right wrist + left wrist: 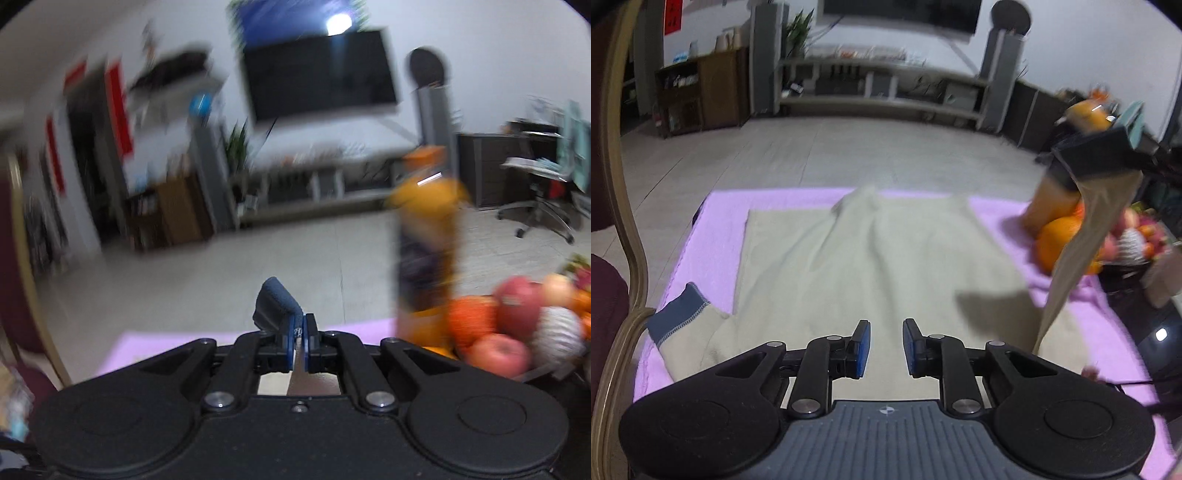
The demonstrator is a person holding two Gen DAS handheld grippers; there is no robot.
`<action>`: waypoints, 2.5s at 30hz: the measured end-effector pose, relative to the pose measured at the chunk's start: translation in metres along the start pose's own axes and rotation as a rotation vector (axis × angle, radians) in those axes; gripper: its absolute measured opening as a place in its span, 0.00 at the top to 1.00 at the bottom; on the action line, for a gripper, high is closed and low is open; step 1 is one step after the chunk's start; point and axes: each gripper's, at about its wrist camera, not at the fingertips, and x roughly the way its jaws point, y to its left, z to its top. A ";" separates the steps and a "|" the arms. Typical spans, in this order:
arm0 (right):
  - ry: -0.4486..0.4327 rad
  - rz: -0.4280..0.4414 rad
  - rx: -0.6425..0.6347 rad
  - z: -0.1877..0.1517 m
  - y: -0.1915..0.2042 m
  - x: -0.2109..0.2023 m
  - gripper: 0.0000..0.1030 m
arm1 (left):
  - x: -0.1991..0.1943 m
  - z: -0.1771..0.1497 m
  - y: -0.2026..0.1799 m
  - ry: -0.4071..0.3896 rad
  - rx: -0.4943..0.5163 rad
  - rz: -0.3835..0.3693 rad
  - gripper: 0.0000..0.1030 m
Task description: Fold clothes
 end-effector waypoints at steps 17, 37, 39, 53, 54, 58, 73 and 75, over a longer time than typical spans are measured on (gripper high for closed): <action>-0.058 -0.207 0.403 -0.031 -0.273 -0.077 0.96 | 0.010 -0.092 -0.167 0.241 0.197 -0.127 0.81; 0.206 -0.271 0.515 -0.078 -0.326 -0.043 0.73 | 0.026 -0.130 -0.206 0.318 0.276 -0.139 0.80; 0.263 -0.228 0.462 -0.082 -0.313 -0.026 0.79 | 0.029 -0.130 -0.199 0.317 0.261 -0.121 0.80; 0.478 -0.400 0.037 -0.119 -0.255 0.058 1.00 | 0.049 -0.139 -0.183 0.344 0.273 -0.077 0.80; 0.462 -0.433 -0.008 -0.120 -0.253 0.062 1.00 | 0.048 -0.139 -0.183 0.345 0.278 -0.075 0.80; 0.446 -0.528 -0.094 -0.116 -0.250 0.069 1.00 | 0.036 -0.140 -0.170 0.325 0.321 -0.057 0.80; 0.611 0.109 0.125 -0.134 -0.085 -0.044 0.77 | 0.008 -0.136 -0.088 0.202 0.089 0.059 0.80; 0.620 0.064 0.083 -0.148 -0.077 -0.039 0.86 | 0.009 -0.141 -0.076 0.186 0.078 0.129 0.81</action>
